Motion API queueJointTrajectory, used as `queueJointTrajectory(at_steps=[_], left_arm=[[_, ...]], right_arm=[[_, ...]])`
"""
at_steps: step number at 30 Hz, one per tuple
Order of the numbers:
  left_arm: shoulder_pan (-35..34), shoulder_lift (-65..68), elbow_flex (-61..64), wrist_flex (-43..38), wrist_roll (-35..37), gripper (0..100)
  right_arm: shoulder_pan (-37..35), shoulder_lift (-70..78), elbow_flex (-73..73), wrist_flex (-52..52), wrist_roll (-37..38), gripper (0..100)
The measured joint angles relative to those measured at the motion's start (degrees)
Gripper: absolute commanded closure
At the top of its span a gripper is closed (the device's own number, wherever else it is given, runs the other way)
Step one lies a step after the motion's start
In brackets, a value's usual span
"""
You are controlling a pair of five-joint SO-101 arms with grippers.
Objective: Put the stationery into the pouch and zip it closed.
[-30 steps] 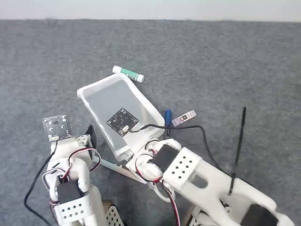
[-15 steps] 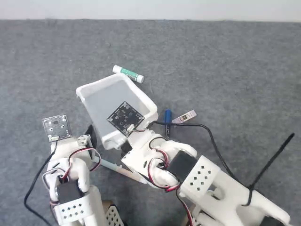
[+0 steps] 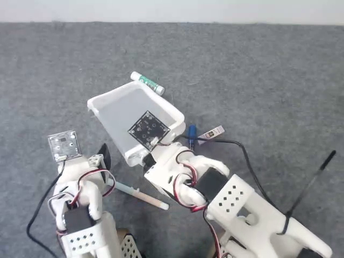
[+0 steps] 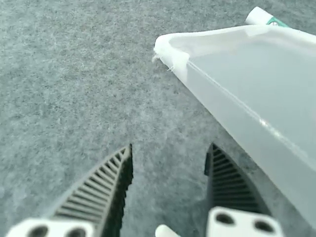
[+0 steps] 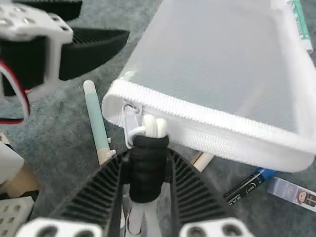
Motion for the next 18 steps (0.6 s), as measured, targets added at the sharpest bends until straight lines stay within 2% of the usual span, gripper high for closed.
queueJointTrajectory(at_steps=[4,11,18], left_arm=[[0.0,0.0,-1.93,0.88,2.02,76],[0.09,0.0,-6.86,1.23,3.78,64],[6.68,0.0,-12.92,5.63,5.8,64]], right_arm=[[0.18,-5.45,1.67,0.0,0.0,99.3],[3.25,-11.34,8.88,-6.59,0.26,99.3],[5.45,-11.52,14.77,-16.7,0.26,99.3]])
